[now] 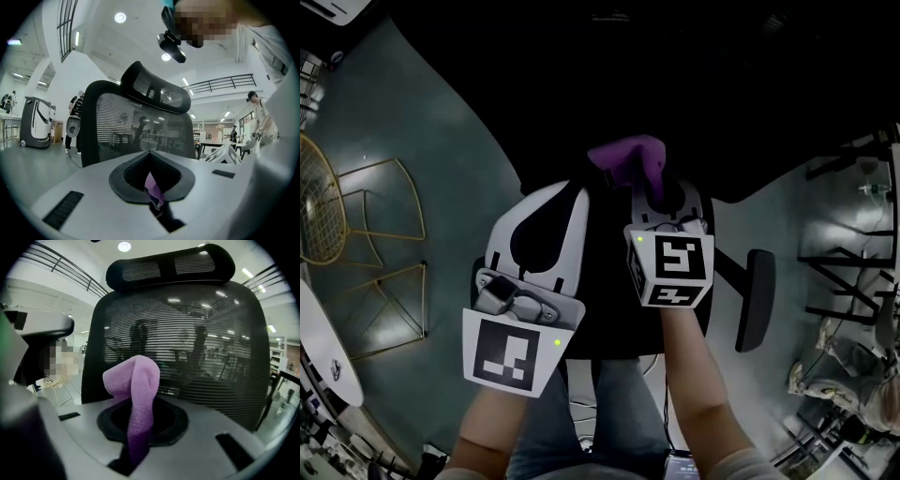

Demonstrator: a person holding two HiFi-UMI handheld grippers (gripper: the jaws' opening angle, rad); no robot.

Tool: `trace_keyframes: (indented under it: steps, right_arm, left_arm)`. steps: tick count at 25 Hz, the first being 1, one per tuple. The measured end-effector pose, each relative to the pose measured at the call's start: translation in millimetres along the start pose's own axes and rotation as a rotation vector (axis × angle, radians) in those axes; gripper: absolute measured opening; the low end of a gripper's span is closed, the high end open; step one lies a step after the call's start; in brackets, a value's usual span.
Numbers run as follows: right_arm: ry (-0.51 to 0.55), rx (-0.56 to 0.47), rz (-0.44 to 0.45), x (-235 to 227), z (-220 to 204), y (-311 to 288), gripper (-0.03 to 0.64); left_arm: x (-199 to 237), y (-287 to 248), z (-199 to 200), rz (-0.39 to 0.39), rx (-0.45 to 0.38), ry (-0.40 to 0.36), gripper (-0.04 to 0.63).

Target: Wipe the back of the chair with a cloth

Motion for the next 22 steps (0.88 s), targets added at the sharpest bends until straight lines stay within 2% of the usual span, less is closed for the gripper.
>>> trace_keyframes:
  steps: [4,10,22]
  right_arm:
    - [-0.018,0.008,-0.032,-30.1,-5.4,6.0,0.052]
    - [0.008,0.002,-0.035,-53.4,-10.0,15.9,0.052]
    - [-0.028,0.013,-0.133,-110.0,-21.9,37.1,0.052]
  left_arm:
    - [-13.9,-13.5,-5.2,0.005,-0.009,0.002,0.012]
    - [-37.1,-31.0,-13.6,-0.012,-0.006,0.011,0.012]
    - [-66.1,-56.4,-24.9,-0.046,0.0,0.022,0.012]
Point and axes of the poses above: the fingertips, and each gripper's own axes: y backward along the fingers, x to its left, z out of its top, the point moved 9 cm from there along y, backward along the fingers, and after that the axes turned 11 degrees about -x, right-handed, at the moved point
